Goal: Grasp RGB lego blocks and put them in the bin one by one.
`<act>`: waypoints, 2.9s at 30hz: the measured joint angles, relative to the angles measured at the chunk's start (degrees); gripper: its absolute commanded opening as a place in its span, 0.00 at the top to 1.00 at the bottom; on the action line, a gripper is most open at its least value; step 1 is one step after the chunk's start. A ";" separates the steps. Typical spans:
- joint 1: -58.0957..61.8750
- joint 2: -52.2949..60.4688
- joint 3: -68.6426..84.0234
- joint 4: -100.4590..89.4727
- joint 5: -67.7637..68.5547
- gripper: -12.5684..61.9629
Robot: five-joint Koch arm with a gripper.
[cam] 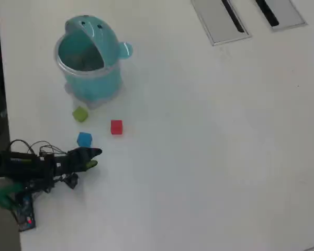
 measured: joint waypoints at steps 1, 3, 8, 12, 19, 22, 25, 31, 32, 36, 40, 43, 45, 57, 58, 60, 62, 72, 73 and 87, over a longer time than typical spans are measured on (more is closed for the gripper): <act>0.18 0.00 0.00 -0.70 -0.79 0.39; -0.09 0.00 0.00 -2.37 -1.85 0.39; -1.41 0.00 -0.09 -3.25 -5.89 0.39; -2.37 0.00 -0.70 -4.04 -10.02 0.39; -3.08 0.00 -5.80 -4.22 -15.29 0.39; -4.39 0.00 -8.96 -4.22 -24.96 0.39; -8.35 0.00 -11.78 -4.22 -35.07 0.39; -17.14 0.00 -17.93 -2.11 -46.14 0.39; -17.49 0.00 -18.72 -1.58 -46.93 0.39; -19.25 -2.20 -25.14 -0.97 -55.20 0.39; -18.28 -7.21 -28.13 -0.53 -61.61 0.37; -18.28 -10.28 -31.46 -0.53 -69.61 0.37; -18.54 -11.87 -32.70 -0.18 -73.04 0.37; -22.15 -15.21 -33.93 6.59 -83.67 0.38; -22.24 -15.82 -33.93 6.77 -83.67 0.38; -22.41 -16.96 -34.01 8.09 -84.46 0.38; -22.41 -18.81 -34.01 8.96 -85.61 0.38; -19.42 -28.65 -40.17 13.01 -88.86 0.38; -19.07 -29.44 -40.17 13.18 -88.86 0.38; -18.54 -39.90 -45.62 13.27 -89.65 0.38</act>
